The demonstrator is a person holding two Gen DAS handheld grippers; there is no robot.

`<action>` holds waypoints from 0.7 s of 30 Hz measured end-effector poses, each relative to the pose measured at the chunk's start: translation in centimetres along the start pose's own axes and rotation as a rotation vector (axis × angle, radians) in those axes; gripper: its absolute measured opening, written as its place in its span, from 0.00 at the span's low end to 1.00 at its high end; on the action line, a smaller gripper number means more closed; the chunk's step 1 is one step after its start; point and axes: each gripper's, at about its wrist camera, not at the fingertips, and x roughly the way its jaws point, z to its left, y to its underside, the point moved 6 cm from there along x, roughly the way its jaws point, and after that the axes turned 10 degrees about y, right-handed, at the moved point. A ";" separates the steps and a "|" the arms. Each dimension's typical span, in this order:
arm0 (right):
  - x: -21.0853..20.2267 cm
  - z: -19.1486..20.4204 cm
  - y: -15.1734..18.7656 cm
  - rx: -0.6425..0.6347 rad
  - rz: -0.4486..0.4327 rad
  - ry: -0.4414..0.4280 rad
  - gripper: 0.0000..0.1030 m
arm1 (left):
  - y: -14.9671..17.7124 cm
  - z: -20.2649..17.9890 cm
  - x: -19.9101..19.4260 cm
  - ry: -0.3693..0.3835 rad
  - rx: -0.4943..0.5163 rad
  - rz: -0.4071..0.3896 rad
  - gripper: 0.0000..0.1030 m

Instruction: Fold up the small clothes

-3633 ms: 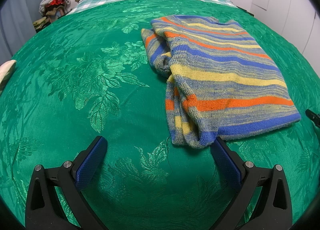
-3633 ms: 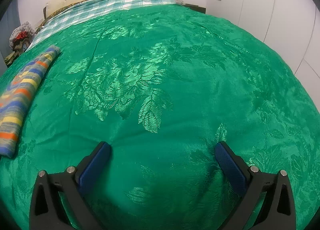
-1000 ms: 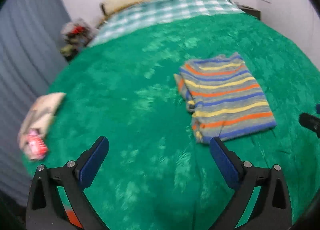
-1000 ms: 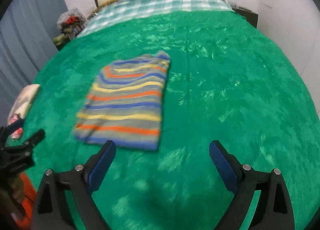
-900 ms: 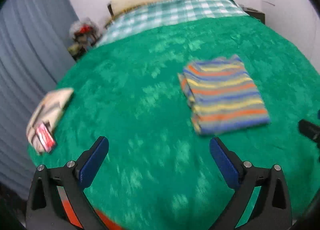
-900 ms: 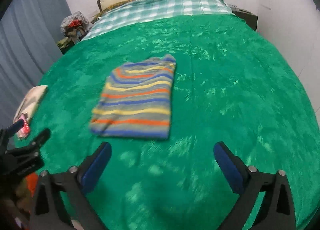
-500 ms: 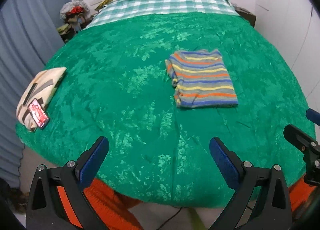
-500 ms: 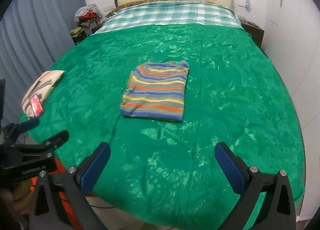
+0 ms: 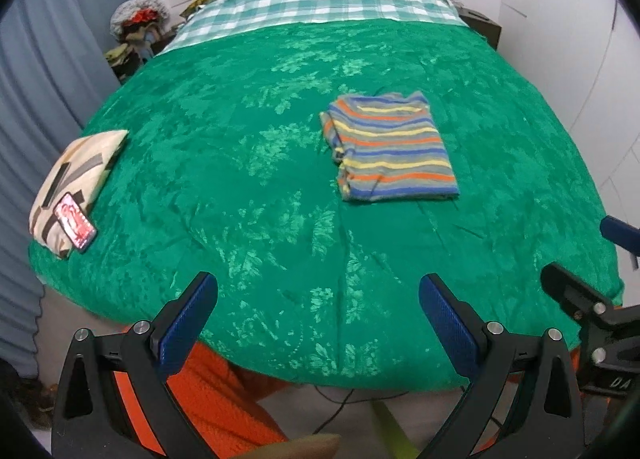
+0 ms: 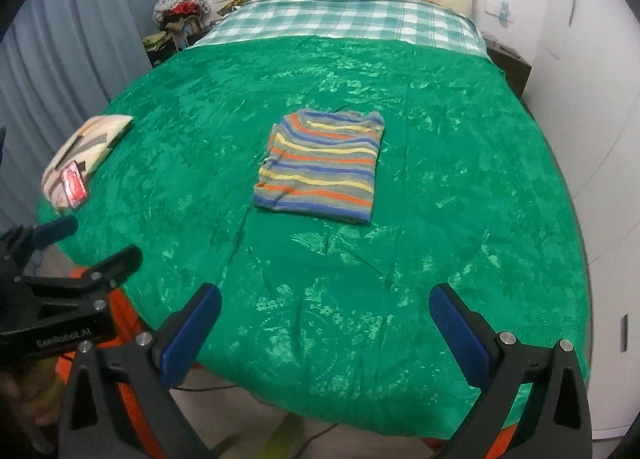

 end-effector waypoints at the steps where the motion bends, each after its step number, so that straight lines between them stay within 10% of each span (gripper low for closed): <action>1: -0.2 0.1 0.1 -0.002 0.001 0.005 0.99 | 0.0 -0.1 0.0 0.000 0.001 -0.001 0.98; 21: -0.6 -0.4 0.4 -0.016 -0.011 0.107 0.99 | 0.1 -0.8 0.7 -0.022 0.013 0.011 1.00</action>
